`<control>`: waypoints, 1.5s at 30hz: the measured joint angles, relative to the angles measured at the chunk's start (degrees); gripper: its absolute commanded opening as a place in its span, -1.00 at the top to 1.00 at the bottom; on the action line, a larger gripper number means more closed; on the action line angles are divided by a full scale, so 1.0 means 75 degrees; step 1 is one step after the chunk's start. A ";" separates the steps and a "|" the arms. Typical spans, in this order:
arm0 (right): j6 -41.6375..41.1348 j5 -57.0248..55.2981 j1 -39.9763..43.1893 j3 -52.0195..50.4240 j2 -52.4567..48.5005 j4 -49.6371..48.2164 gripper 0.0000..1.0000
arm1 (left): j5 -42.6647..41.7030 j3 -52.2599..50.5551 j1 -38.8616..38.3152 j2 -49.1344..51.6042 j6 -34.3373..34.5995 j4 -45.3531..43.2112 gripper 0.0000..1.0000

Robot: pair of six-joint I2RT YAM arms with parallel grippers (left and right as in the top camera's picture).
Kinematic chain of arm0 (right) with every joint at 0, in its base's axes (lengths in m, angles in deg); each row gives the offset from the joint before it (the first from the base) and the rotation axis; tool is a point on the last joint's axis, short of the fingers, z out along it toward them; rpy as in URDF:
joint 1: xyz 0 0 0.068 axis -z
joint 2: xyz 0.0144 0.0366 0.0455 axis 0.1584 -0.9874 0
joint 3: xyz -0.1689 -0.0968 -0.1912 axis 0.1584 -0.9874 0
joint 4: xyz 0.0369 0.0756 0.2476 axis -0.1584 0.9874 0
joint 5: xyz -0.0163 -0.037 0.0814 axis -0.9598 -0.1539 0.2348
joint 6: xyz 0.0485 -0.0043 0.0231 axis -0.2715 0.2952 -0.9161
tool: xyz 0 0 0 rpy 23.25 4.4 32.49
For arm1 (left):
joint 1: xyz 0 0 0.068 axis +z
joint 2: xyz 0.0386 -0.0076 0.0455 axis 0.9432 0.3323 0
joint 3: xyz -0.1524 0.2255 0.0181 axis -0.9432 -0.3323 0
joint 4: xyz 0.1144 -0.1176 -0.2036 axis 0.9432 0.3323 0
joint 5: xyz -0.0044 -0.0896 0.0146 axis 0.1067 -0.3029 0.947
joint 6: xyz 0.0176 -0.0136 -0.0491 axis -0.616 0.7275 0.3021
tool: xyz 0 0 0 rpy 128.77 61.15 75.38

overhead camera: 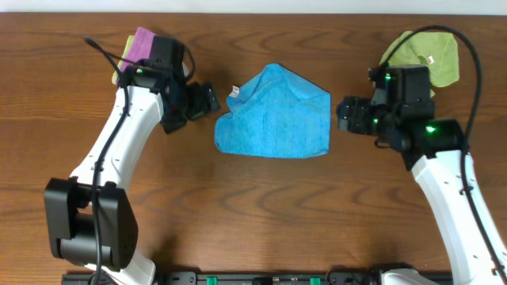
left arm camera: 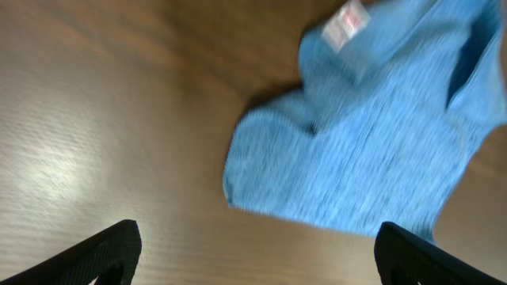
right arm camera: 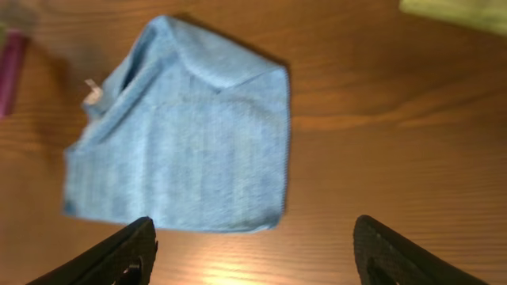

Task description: Fold the cloth

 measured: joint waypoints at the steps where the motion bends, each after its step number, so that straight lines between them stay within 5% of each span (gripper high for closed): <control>1: -0.0006 0.0283 0.0143 -0.0090 0.0006 -0.0038 -0.64 | -0.0146 -0.0175 0.0000 0.0000 0.0012 -0.0117 -0.90; 22: -0.0087 0.2337 0.0819 -0.0915 0.0006 -0.0154 -0.89 | -0.1221 -0.2655 -0.0009 0.0003 0.0842 -0.2506 -0.94; 45: -0.0102 0.2850 0.0822 -0.0915 0.0006 -0.0172 -0.94 | -0.1317 -0.2789 -0.0286 0.0478 0.1609 -0.3730 -0.95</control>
